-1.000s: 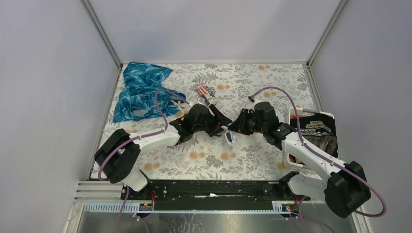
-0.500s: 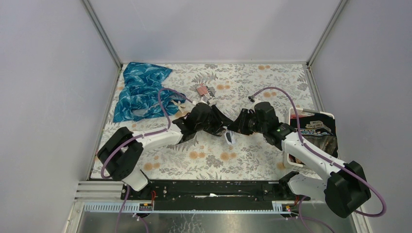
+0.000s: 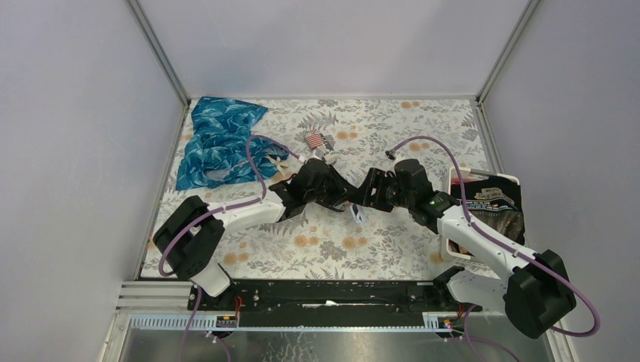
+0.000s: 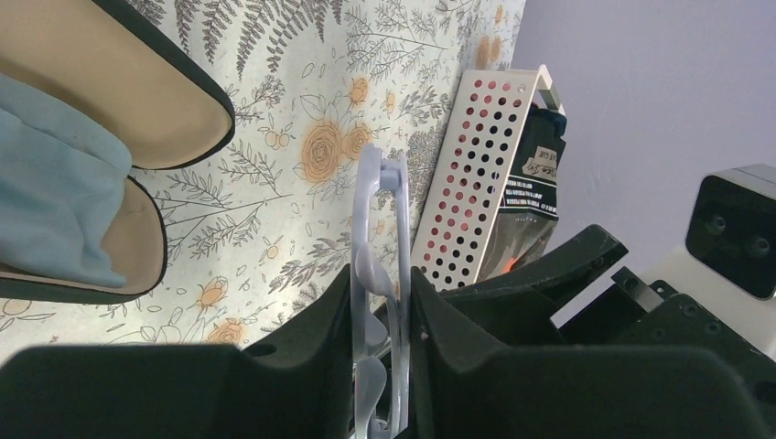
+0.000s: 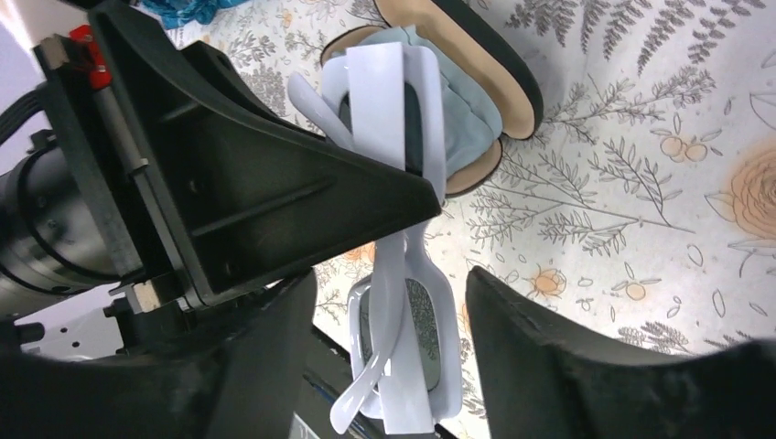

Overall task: Organize the sunglasses
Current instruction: Pick up the sunglasses from the center of the board, then place the sunglasses in the sunglasses case.

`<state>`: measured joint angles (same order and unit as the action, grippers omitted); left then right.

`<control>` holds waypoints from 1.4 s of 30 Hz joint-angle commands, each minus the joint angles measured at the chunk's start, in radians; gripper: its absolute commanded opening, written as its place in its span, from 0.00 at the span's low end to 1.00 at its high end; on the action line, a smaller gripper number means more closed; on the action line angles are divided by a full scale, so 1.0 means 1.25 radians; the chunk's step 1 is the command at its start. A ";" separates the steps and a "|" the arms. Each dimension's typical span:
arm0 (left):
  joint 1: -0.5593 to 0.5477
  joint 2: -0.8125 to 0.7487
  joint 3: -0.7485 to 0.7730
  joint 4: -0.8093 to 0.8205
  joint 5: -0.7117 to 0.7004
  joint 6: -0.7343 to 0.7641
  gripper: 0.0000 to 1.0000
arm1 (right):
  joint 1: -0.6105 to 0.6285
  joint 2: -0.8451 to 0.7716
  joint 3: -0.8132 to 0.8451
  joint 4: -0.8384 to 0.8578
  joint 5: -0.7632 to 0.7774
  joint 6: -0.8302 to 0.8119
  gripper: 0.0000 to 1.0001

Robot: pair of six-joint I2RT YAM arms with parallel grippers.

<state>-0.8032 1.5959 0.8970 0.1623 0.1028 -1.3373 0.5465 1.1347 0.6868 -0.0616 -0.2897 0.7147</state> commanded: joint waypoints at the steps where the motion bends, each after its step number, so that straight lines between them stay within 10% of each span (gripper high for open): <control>1: -0.007 0.007 0.043 -0.059 -0.027 0.047 0.22 | 0.005 -0.019 0.031 -0.007 0.030 -0.010 0.73; 20: 0.020 0.012 0.421 -0.488 -0.371 0.812 0.31 | -0.045 -0.239 0.072 -0.228 0.391 -0.068 0.88; 42: -0.072 0.100 0.194 -0.163 -0.479 1.445 0.32 | -0.076 -0.228 0.055 -0.251 0.374 -0.086 0.88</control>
<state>-0.8894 1.7336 1.1576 -0.2058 -0.4835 0.3157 0.4656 0.8536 0.7406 -0.3641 0.1596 0.6308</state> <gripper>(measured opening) 0.328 0.877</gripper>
